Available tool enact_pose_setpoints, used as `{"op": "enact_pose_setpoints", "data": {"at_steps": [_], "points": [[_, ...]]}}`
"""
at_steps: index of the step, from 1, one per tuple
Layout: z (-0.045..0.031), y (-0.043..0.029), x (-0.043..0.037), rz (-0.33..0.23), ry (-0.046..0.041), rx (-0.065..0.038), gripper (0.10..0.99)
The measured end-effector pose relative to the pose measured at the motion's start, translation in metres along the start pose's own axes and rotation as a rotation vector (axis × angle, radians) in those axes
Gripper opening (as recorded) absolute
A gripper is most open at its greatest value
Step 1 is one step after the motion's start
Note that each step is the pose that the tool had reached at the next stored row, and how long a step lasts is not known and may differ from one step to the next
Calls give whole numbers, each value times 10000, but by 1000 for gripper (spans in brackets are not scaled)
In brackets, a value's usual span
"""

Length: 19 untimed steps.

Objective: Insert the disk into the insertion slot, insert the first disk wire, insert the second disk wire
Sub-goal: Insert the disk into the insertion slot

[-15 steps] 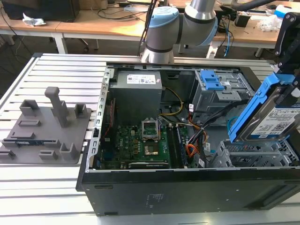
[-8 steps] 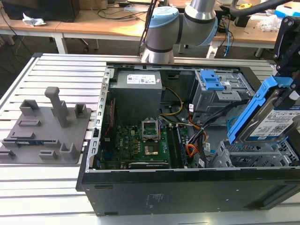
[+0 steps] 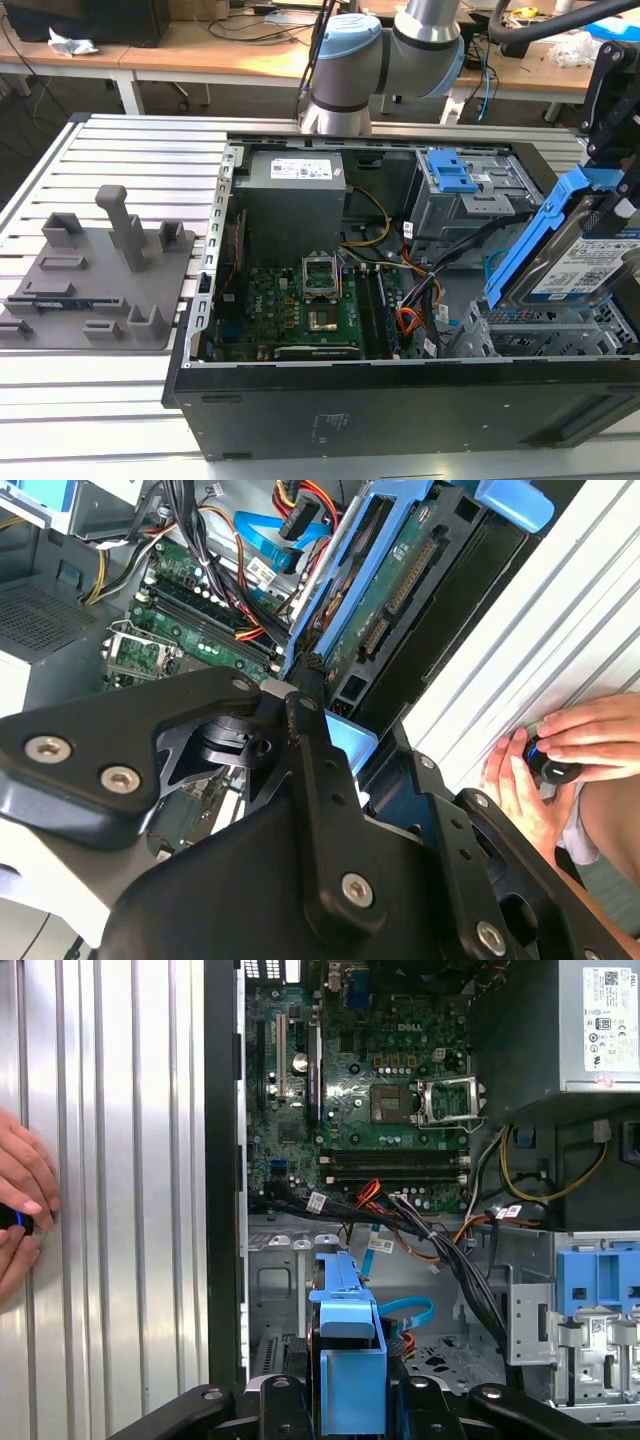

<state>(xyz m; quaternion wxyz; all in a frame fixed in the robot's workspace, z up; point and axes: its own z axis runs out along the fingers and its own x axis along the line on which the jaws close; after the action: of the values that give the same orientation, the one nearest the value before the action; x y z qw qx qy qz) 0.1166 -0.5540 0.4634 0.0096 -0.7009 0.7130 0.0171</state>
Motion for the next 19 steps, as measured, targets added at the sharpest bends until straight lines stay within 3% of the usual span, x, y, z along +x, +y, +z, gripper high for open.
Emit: {"op": "enact_pose_setpoints", "data": {"at_steps": [10, 19], "points": [[19, 6, 37, 0, 3, 0, 365], [92, 4, 55, 0, 0, 0, 365]]}}
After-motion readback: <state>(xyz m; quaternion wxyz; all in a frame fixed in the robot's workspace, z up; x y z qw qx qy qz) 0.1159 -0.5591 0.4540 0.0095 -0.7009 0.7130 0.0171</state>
